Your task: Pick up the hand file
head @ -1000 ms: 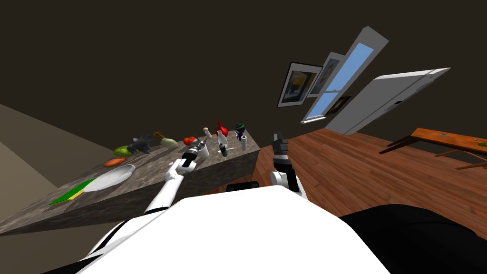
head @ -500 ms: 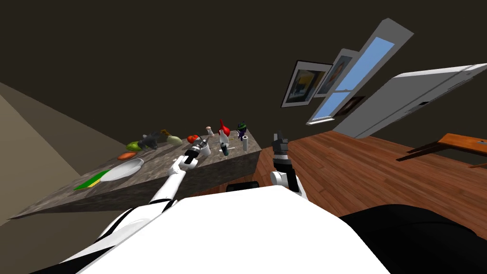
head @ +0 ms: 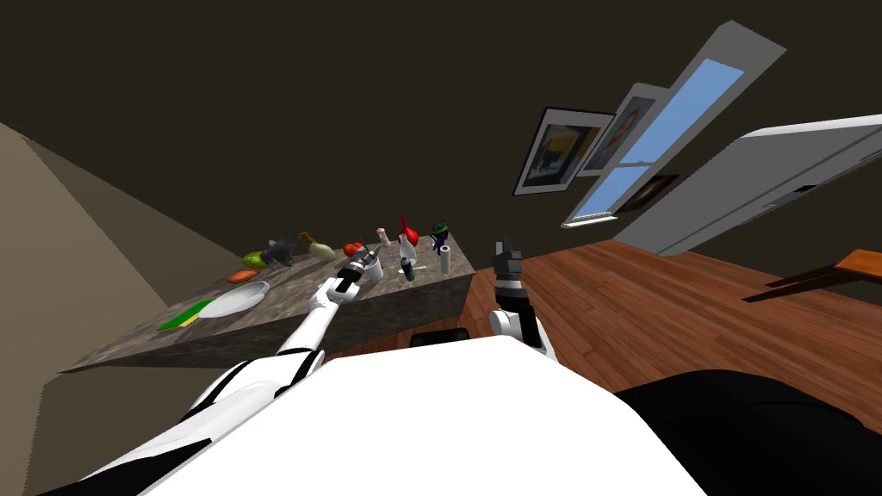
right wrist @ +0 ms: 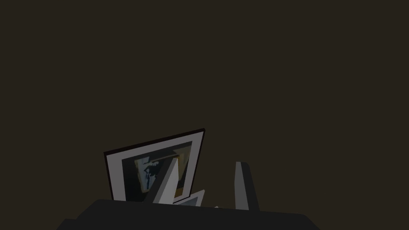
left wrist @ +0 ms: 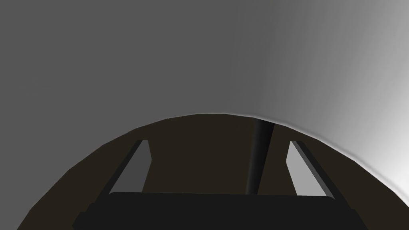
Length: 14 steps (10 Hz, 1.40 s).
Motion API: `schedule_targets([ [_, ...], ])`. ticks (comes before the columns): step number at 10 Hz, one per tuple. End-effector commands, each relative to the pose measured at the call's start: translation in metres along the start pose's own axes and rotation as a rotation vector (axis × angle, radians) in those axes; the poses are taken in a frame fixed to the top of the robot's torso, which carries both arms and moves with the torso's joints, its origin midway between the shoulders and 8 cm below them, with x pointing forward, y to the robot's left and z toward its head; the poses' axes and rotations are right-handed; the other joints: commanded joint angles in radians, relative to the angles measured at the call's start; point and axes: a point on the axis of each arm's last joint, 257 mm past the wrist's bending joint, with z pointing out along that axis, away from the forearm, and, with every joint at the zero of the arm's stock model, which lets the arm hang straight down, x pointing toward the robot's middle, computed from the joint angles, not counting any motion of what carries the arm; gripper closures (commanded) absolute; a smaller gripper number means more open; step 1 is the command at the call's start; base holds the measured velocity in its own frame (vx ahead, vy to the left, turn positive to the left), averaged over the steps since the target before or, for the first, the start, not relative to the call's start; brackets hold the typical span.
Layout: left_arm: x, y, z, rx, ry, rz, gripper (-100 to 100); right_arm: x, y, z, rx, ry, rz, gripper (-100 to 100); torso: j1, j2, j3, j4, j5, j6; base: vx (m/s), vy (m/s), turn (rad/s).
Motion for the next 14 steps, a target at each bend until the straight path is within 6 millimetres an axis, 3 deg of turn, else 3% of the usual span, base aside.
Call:
schedule_targets([
  [1,-0.009,-0.007,0.013,0.025,-0.019,0.005,-100,0.0,0.0,0.0,0.0,0.0,0.0,0,0.0,0.0,0.0,0.0,0.0,0.0,-0.009,-0.054,0.137],
  [4,0.008,0.004,0.01,0.001,0.017,-0.002,-100,0.0,0.0,0.0,0.0,0.0,0.0,0,0.001,0.0,0.0,0.0,0.0,0.001,-0.002,-0.009,-0.014],
  [5,-0.006,-0.009,0.022,0.05,-0.01,0.01,-100,0.0,0.0,0.0,0.0,0.0,0.0,0,0.002,0.0,0.0,0.0,0.0,0.001,-0.008,-0.032,0.244],
  [6,-0.01,-0.008,0.027,0.047,-0.013,0.009,-100,0.0,0.0,0.0,0.0,0.0,0.0,0,0.0,0.0,0.0,0.0,0.0,0.0,-0.013,-0.048,0.145],
  [8,0.002,0.001,0.026,0.027,0.014,0.003,-100,0.0,0.0,0.0,0.0,0.0,0.0,0,0.0,0.0,0.0,0.0,0.0,0.001,-0.002,-0.018,-0.026],
  [9,-0.016,-0.013,0.038,0.076,-0.021,0.019,-100,0.0,0.0,0.0,0.0,0.0,0.0,0,0.001,0.0,0.0,0.0,0.0,0.001,-0.013,-0.041,0.3],
  [10,-0.023,-0.011,0.045,0.071,-0.026,0.018,-100,0.0,0.0,0.0,0.0,0.0,0.0,0,-0.001,0.0,0.0,0.0,0.0,0.0,-0.011,-0.056,0.123],
  [12,-0.006,-0.001,0.041,0.048,0.009,0.011,-100,0.0,0.0,0.0,0.0,0.0,0.0,0,0.0,0.0,0.0,0.0,0.0,0.001,0.0,-0.013,-0.043],
  [13,-0.025,-0.009,0.053,0.085,-0.021,0.027,-100,0.0,0.0,0.0,0.0,0.0,0.0,0,0.002,0.0,0.0,0.0,0.0,0.001,-0.004,-0.026,0.26],
  [14,-0.016,0.0,0.054,0.064,0.002,0.021,-100,0.0,0.0,0.0,0.0,0.0,0.0,0,0.001,0.0,0.0,0.0,0.0,0.0,-0.004,-0.048,0.134],
])
